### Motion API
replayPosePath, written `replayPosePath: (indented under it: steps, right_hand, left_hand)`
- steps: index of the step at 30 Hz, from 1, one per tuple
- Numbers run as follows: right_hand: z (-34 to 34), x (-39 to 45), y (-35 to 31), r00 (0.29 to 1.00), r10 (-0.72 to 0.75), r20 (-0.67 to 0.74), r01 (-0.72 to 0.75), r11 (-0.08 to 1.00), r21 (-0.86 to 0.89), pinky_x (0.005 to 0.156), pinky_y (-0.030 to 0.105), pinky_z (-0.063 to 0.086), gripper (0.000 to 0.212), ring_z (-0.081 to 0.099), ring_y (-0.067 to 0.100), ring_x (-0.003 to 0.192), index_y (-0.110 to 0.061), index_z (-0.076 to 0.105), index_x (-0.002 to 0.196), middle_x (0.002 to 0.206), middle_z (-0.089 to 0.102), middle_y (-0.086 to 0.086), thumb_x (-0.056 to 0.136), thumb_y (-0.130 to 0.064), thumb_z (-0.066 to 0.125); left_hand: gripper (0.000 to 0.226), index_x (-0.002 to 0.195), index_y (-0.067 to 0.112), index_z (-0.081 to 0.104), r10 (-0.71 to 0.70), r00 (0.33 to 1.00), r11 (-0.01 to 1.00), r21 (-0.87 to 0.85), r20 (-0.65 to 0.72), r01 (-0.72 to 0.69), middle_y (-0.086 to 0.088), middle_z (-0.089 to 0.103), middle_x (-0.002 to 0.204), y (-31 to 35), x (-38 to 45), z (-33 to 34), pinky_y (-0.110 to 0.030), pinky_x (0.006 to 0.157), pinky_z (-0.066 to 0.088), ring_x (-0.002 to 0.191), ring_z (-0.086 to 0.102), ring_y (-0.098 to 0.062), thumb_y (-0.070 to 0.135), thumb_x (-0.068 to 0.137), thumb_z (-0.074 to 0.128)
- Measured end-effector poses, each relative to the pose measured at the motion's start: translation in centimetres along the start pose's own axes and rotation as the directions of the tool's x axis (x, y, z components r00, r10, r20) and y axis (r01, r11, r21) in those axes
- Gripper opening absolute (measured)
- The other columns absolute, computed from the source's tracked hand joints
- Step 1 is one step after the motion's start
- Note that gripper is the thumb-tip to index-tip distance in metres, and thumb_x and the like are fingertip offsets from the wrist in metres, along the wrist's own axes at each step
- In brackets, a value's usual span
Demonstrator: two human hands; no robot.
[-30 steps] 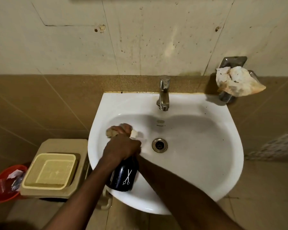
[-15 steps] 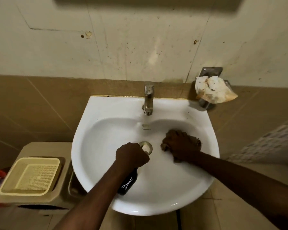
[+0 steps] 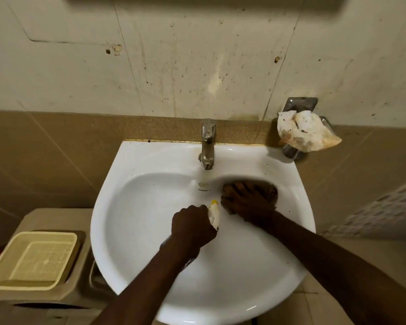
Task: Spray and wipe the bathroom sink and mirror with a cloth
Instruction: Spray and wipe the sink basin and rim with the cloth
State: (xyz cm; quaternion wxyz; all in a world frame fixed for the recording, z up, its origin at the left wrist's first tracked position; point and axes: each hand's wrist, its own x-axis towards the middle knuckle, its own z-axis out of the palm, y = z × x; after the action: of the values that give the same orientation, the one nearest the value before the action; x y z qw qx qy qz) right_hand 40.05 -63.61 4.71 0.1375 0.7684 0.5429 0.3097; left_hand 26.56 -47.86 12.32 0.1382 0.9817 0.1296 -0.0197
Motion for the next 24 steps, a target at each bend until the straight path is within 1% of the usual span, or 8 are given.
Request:
replayPosePath:
  steps: [6, 9, 11, 13, 16, 18, 20, 24]
  right_hand:
    - [0.3, 2.5, -0.3, 0.998, -0.059, -0.031, 0.061, 0.997, 0.045, 0.080, 0.042, 0.044, 0.018, 0.054, 0.032, 0.097, -0.018, 0.064, 0.095, 0.113, 0.063, 0.005, 0.092, -0.020, 0.047]
    - [-1.3, 2.3, -0.5, 0.956, 0.021, 0.293, -0.083, 0.976, 0.199, 0.076, 0.042, 0.049, 0.026, 0.058, 0.033, 0.096, -0.022, 0.066, 0.089, 0.112, 0.063, 0.007, 0.064, -0.027, 0.071]
    - [-1.7, 1.2, -1.6, 0.829, 0.044, 0.558, -0.263, 0.911, 0.319, 0.090, 0.045, 0.044, 0.042, 0.049, 0.035, 0.109, -0.020, 0.065, 0.099, 0.120, 0.055, 0.010, 0.059, -0.030, 0.077]
    - [-3.4, 0.5, -3.5, 0.739, 0.099, 0.666, -0.522, 0.709, 0.474, 0.094, 0.045, 0.040, 0.038, 0.047, 0.035, 0.110, -0.015, 0.065, 0.103, 0.116, 0.055, 0.012, 0.074, -0.039, 0.059]
    - [-4.9, 1.0, -4.3, 0.629, 0.412, 0.659, -0.765, 0.179, 0.618, 0.084, 0.039, 0.048, 0.047, 0.057, 0.030, 0.096, -0.011, 0.068, 0.089, 0.097, 0.065, 0.011, 0.075, -0.051, 0.050]
    - [-6.7, 1.9, -3.9, 0.510, 0.518, 0.687, -0.764, -0.094, 0.638, 0.089, 0.029, 0.047, 0.041, 0.058, 0.022, 0.098, -0.011, 0.065, 0.096, 0.102, 0.063, 0.007, 0.079, -0.048, 0.060]
    - [-10.5, 3.7, -3.2, 0.475, 0.556, 0.682, -0.663, -0.282, 0.693, 0.085, 0.034, 0.051, 0.029, 0.063, 0.018, 0.092, -0.013, 0.063, 0.100, 0.100, 0.065, 0.004, 0.084, -0.036, 0.066]
    - [-17.4, 5.8, -1.9, 0.413, 0.591, 0.693, -0.441, -0.536, 0.720, 0.062, 0.017, 0.051, 0.018, 0.063, 0.002, 0.066, -0.020, 0.062, 0.095, 0.081, 0.066, 0.000, 0.091, -0.003, 0.056]
  left_hand:
    - [0.039, 0.090, 0.017, 0.059, -0.065, 0.998, 0.998, 0.002, -0.028, 0.065, -0.007, 0.070, 0.095, -1.1, 0.4, -0.2, -0.028, 0.070, 0.038, 0.091, 0.066, -0.033, 0.050, 0.094, 0.040]
    - [0.033, 0.104, 0.015, 0.056, -0.099, 0.995, 0.992, -0.072, 0.022, 0.100, -0.005, 0.067, 0.102, -1.8, 1.0, -0.4, -0.029, 0.072, 0.039, 0.096, 0.064, -0.031, 0.044, 0.089, 0.052]
    - [0.032, 0.104, 0.015, 0.055, -0.117, 0.992, 0.983, -0.134, 0.053, 0.123, -0.004, 0.066, 0.099, -1.8, 0.7, -0.6, -0.028, 0.069, 0.039, 0.093, 0.064, -0.031, 0.040, 0.084, 0.058]
    - [0.030, 0.103, 0.014, 0.057, -0.132, 0.990, 0.967, -0.210, 0.056, 0.141, -0.005, 0.067, 0.096, -1.6, 0.0, -1.1, -0.029, 0.068, 0.042, 0.089, 0.064, -0.031, 0.036, 0.082, 0.061]
    - [0.030, 0.104, 0.013, 0.059, -0.123, 0.992, 0.935, -0.331, 0.026, 0.125, -0.006, 0.069, 0.094, -0.9, -0.6, -3.1, -0.029, 0.067, 0.043, 0.084, 0.065, -0.027, 0.035, 0.083, 0.061]
    - [0.027, 0.104, 0.015, 0.058, -0.104, 0.995, 0.920, -0.380, -0.010, 0.092, -0.004, 0.069, 0.094, -0.7, -1.0, -5.1, -0.029, 0.067, 0.042, 0.082, 0.063, -0.024, 0.034, 0.085, 0.061]
    - [0.024, 0.102, 0.018, 0.058, -0.080, 0.996, 0.919, -0.390, -0.036, 0.060, -0.002, 0.068, 0.091, -0.8, -1.6, -6.9, -0.031, 0.069, 0.046, 0.081, 0.063, -0.023, 0.035, 0.086, 0.060]
    - [0.014, 0.086, 0.024, 0.051, -0.026, 0.993, 0.912, -0.409, -0.114, -0.024, 0.004, 0.062, 0.079, -1.2, -3.8, -10.6, -0.029, 0.061, 0.039, 0.076, 0.060, -0.021, 0.035, 0.084, 0.060]
